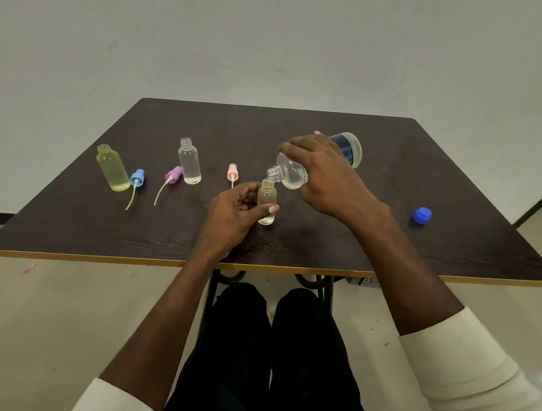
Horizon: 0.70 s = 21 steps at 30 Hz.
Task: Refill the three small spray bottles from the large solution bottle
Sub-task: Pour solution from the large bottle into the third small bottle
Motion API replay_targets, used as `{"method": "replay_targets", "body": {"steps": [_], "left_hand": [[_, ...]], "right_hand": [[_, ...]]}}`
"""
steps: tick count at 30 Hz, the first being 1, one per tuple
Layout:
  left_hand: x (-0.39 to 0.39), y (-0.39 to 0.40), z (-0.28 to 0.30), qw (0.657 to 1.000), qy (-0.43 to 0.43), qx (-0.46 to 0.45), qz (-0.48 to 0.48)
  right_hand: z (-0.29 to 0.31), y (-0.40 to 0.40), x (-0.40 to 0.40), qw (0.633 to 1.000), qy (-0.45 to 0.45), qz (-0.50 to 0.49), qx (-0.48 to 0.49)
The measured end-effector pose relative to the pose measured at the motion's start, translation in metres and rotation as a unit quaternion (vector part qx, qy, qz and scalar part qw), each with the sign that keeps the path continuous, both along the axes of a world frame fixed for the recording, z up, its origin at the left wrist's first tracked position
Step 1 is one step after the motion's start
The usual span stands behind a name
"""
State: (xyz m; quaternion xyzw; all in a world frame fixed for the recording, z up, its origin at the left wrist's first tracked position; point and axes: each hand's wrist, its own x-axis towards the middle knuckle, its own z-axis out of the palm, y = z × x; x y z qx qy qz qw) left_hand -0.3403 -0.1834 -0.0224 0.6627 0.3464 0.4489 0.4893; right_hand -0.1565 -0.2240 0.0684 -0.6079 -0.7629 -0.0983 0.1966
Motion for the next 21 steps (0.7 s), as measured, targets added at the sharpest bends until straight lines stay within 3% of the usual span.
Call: {"method": "replay_targets", "body": {"steps": [11,17,21], "left_hand": [[0.0,-0.003,0.004,1.0,-0.022,-0.011,-0.013],[0.001,-0.002,0.003,1.0,-0.02,-0.01,-0.004],[0.0,-0.002,0.003,1.0,0.0,0.003,-0.001]], "right_hand": [[-0.02,-0.001,0.001,0.992,0.118,-0.033,0.015],[-0.028,-0.009,-0.001,0.925,0.37,-0.066,0.064],[-0.04,-0.011,0.003,0.886,0.45,-0.084,0.069]]}}
